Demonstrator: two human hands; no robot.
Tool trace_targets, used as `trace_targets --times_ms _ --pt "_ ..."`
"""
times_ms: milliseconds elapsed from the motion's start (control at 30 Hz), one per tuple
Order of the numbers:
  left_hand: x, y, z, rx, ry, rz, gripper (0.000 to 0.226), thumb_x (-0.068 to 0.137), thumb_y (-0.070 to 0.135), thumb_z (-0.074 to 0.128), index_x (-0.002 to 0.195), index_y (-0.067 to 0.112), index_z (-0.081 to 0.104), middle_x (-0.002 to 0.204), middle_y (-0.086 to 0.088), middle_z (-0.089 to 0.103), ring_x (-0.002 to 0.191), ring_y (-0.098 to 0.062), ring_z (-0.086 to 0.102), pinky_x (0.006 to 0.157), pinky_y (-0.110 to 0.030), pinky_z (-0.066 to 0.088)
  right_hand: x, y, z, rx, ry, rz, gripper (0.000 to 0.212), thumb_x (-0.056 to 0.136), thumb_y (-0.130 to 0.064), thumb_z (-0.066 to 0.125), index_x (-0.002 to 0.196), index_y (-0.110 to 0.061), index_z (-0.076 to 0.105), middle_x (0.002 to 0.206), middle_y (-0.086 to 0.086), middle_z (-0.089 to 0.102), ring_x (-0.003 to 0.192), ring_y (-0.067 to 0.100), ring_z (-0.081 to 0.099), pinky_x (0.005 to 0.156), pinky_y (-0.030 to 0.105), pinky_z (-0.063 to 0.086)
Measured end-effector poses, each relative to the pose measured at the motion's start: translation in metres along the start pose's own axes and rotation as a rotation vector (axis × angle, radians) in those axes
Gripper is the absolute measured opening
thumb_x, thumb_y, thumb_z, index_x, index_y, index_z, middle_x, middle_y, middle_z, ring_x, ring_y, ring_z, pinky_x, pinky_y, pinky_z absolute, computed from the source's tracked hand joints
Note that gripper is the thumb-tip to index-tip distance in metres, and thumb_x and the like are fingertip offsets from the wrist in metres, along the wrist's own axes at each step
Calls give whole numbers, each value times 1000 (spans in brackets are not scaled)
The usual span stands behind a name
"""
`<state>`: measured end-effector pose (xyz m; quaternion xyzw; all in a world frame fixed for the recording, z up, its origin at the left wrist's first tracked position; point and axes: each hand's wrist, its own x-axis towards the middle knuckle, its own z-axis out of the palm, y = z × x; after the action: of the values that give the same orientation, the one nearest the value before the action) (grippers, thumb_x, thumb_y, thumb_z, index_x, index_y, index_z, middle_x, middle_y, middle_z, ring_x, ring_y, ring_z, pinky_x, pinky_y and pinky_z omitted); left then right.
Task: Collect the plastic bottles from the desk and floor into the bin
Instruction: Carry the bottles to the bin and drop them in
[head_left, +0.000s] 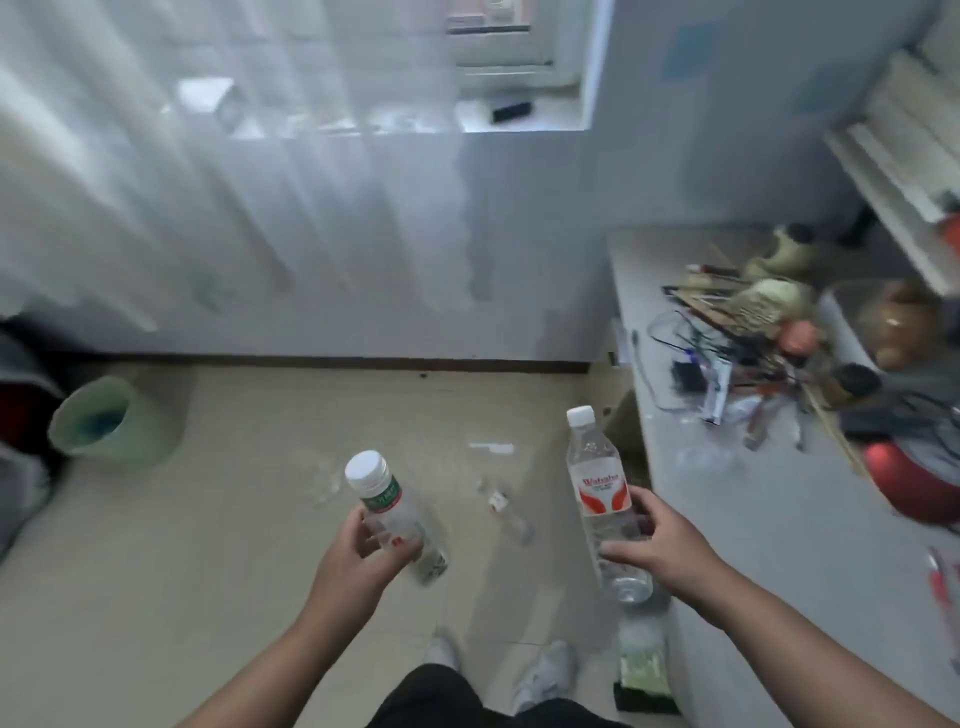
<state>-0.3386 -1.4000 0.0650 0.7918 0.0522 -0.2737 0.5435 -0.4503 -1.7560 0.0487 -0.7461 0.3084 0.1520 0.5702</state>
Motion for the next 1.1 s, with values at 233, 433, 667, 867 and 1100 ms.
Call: trace_targets --times_ms 233,433,667,867,1100 --pt "-85 -119 -107 -213 330 -238 47 66 40 85 107 49 64 106 15 77 101 -4 71 87 -38 53 32 -52 137 -272 -251 -54 71 69 -9 90 128 -25 54 110 -7 69 87 1 70 65 8 48" --pt "-149 -210 -185 -309 436 -351 69 83 29 83 135 59 48 106 20 78 99 7 71 83 -19 49 38 -65 235 -464 -339 -11 72 71 -6 90 132 -15 53 111 6 69 94 20 71 87 35 58" --pt "-178 -258 -234 -450 634 -545 68 64 45 86 121 26 55 94 -9 75 83 -20 75 75 -44 59 63 -88 308 -663 -418 -11 88 66 -14 95 141 -11 49 113 5 65 95 22 68 83 36 57" --pt "-156 -257 -269 -572 677 -558 37 88 36 78 121 36 62 96 -1 81 88 -17 78 79 -44 61 97 -134 374 -746 -480 -21 83 70 -19 94 140 -14 49 109 -2 63 91 12 64 67 20 47" --pt "-112 -235 -340 -588 746 -609 39 92 27 75 128 26 60 107 -11 77 95 -28 76 92 -51 59 159 -222 484 -770 -578 -58 85 72 -22 92 144 -14 48 110 -2 61 94 12 63 86 35 51"
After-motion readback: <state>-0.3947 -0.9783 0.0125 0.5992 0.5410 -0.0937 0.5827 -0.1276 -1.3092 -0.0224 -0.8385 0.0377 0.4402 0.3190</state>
